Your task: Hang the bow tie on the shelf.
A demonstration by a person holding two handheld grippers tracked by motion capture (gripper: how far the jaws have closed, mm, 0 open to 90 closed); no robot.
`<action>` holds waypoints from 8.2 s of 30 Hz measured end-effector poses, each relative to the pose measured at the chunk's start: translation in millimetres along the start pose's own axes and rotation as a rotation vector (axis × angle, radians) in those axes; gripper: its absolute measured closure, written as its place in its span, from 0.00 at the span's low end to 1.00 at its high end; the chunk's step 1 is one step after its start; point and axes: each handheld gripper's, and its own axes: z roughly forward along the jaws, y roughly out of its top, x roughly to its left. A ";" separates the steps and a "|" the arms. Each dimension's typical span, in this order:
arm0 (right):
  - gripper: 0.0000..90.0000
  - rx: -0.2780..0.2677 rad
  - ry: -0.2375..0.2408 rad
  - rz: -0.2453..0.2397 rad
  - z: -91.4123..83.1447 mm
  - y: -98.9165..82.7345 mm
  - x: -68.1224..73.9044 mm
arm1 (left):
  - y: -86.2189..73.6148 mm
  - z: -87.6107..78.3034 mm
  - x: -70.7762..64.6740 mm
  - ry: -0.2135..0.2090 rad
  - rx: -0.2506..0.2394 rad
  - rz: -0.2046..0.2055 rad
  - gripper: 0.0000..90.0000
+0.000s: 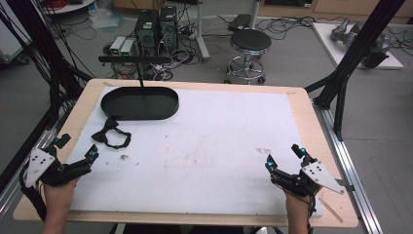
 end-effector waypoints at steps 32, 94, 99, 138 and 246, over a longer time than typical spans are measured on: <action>0.10 -0.018 0.006 0.009 -9.0 1.1 -1.8 | -5.9 36.9 -6.2 -0.111 0.235 0.046 0.19; 0.10 -0.016 0.017 0.077 0.5 0.8 0.7 | -3.8 85.7 -22.4 -0.188 0.395 -0.020 0.97; 0.10 -0.017 0.018 0.079 0.1 0.7 0.8 | 16.2 76.8 -15.0 -0.143 0.240 -0.067 0.97; 0.10 -0.104 0.042 0.158 -9.7 4.6 -12.5 | 105.5 140.2 45.0 0.254 -0.219 -0.101 0.97; 0.10 -0.141 0.027 0.140 -13.8 15.7 -16.7 | 94.9 89.8 8.1 0.158 -0.222 0.016 0.18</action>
